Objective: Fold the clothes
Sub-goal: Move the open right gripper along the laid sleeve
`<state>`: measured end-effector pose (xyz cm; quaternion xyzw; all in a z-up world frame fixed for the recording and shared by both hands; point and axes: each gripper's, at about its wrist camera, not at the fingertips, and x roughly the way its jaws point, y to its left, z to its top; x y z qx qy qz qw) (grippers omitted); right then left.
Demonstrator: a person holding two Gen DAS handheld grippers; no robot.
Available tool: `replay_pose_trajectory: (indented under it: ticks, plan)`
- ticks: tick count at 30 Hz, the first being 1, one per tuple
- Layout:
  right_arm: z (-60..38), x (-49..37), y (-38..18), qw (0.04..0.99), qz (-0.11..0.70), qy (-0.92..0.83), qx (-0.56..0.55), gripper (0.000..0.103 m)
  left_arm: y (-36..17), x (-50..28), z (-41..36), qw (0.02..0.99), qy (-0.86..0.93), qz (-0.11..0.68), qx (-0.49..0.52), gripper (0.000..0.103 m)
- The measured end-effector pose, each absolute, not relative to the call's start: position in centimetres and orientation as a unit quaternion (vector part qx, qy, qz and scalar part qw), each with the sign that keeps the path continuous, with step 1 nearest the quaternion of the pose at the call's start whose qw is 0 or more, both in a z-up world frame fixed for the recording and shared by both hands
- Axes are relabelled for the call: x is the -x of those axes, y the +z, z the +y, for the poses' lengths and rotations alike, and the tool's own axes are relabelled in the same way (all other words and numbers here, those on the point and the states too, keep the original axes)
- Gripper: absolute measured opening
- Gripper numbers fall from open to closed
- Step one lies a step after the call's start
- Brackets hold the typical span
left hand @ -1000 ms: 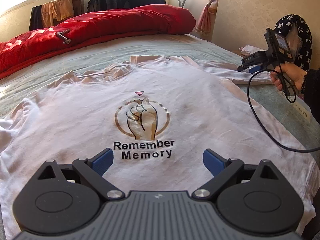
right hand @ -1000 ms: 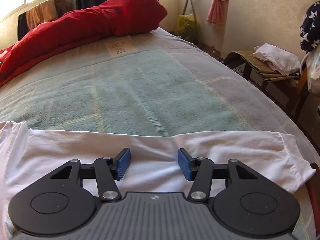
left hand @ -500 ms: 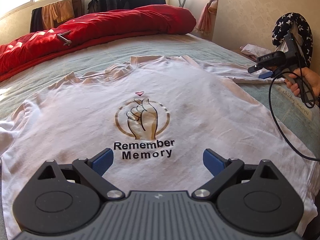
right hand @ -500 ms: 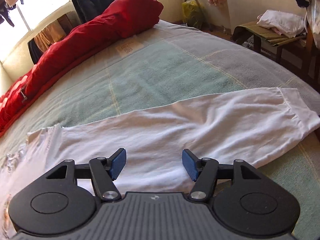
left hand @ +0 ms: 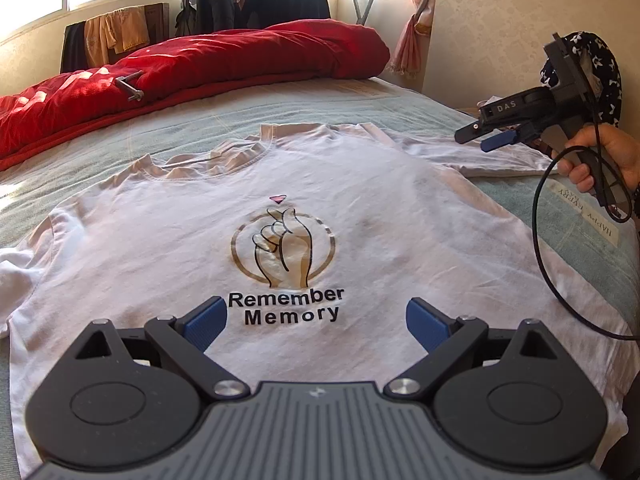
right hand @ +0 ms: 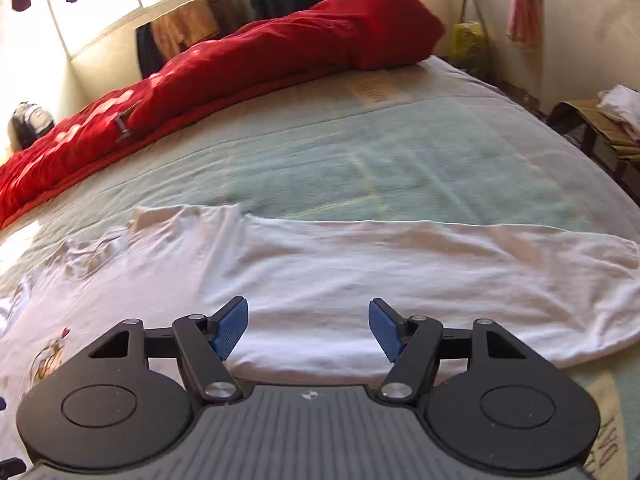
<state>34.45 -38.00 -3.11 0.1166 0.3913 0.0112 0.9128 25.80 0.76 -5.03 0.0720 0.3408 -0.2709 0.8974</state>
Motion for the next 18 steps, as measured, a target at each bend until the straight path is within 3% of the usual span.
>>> replay_pose_trajectory:
  ticks: [4, 10, 14, 18]
  plan:
    - [-33.9, -36.2, -4.5, 0.907, 0.416, 0.031, -0.056, 0.073, -4.7, -25.6, 0.9, 0.899, -0.273, 0.336, -0.068, 0.096]
    - [-37.6, -34.3, -5.7, 0.897, 0.427, -0.029, -0.108, 0.076, -4.0, -25.1, 1.3, 0.901, -0.282, 0.325, -0.059, 0.096]
    - [-38.6, -32.5, -3.7, 0.892, 0.43, -0.07, -0.12, 0.076, -3.4, -24.7, 1.5, 0.904, -0.283, 0.316, -0.059, 0.096]
    - [-34.8, -30.9, -1.1, 0.907, 0.408, -0.005, -0.102, 0.079, -2.6, -24.2, 2.0, 0.911, -0.275, 0.302, -0.058, 0.096]
